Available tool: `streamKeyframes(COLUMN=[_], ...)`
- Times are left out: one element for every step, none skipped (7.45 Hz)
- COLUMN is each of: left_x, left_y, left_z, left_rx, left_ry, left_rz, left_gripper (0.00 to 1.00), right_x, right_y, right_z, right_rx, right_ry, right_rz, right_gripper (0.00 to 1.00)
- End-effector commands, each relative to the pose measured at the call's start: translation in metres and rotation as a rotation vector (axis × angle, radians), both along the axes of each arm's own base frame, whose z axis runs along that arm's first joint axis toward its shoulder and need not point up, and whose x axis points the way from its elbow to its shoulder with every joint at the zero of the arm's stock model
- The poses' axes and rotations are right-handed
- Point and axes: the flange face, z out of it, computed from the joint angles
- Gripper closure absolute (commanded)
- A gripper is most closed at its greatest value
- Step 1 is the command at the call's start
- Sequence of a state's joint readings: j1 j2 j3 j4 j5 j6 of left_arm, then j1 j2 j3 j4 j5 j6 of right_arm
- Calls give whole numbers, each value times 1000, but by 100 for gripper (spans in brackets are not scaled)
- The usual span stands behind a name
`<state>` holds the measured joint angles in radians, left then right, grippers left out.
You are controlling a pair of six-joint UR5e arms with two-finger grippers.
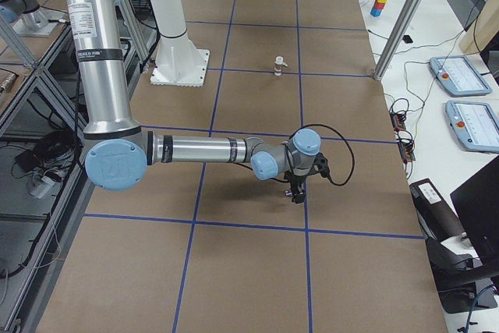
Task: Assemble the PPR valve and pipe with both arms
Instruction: 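Grasp the silver elbow fitting with the right gripper and lift it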
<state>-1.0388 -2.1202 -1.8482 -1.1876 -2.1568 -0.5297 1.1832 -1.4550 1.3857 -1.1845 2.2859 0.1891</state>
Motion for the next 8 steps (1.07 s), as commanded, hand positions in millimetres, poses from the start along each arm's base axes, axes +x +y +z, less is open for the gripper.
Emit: streamKeyframes(left_x=[0, 0, 0, 0, 0, 0, 0, 0], left_y=[0, 0, 0, 0, 0, 0, 0, 0], left_z=[-1, -1, -1, -1, -1, -1, -1, -1], left_rx=[3, 3, 3, 3, 3, 3, 3, 3], left_ry=[1, 1, 1, 1, 1, 1, 1, 1], left_rz=[1, 1, 1, 1, 1, 1, 1, 1], left_gripper=[0, 0, 0, 0, 0, 0, 0, 0], right_x=[-2, -2, -3, -3, -5, -6, -7, -8], right_y=[0, 0, -2, -3, -7, -7, -8, -8], right_z=[2, 2, 3, 4, 2, 1, 1, 0], right_rx=[-4, -7, -10, -11, -8, -7, -8, -8], right_ry=[2, 2, 3, 3, 2, 2, 2, 4], right_rz=[-5, -4, -4, -4, -4, -7, -6, -9], right_gripper=[10, 21, 32, 33, 33, 33, 33, 33])
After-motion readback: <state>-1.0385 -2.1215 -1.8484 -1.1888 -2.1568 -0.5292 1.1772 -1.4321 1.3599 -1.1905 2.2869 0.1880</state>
